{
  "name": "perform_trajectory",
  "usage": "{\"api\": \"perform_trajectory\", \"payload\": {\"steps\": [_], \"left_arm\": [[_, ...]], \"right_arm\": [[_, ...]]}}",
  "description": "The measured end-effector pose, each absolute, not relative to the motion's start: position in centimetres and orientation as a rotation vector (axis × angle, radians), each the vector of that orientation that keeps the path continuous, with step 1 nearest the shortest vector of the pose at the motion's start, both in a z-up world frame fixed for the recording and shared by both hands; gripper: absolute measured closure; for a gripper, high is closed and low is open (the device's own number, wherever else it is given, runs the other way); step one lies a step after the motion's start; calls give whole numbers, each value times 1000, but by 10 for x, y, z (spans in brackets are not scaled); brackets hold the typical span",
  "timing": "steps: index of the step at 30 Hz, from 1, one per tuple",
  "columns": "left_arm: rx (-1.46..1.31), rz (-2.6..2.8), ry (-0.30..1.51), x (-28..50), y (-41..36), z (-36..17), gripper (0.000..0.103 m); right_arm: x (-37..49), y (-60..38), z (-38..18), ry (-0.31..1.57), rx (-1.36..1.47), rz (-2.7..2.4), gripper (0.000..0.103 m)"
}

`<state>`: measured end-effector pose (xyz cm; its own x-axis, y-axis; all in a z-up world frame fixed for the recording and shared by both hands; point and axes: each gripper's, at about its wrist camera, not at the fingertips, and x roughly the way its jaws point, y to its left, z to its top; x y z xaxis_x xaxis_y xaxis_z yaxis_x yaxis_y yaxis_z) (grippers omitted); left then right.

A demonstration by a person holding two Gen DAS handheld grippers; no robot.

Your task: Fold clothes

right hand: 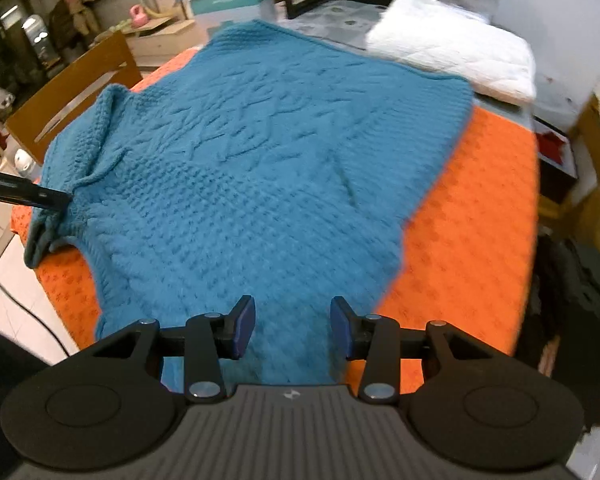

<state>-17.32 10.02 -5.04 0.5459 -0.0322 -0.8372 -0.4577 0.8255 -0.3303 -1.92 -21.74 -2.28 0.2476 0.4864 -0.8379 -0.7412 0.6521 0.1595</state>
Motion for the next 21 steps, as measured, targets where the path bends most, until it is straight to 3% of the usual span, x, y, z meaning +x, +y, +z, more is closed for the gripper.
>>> {"api": "perform_trajectory", "payload": {"steps": [8, 21], "left_arm": [[-596, 445, 883, -219, 144, -26, 46], [-559, 359, 873, -204, 258, -31, 45]], "right_arm": [[-7, -191, -77, 1087, -339, 775, 56], [-34, -140, -19, 1044, -181, 723, 56]]}}
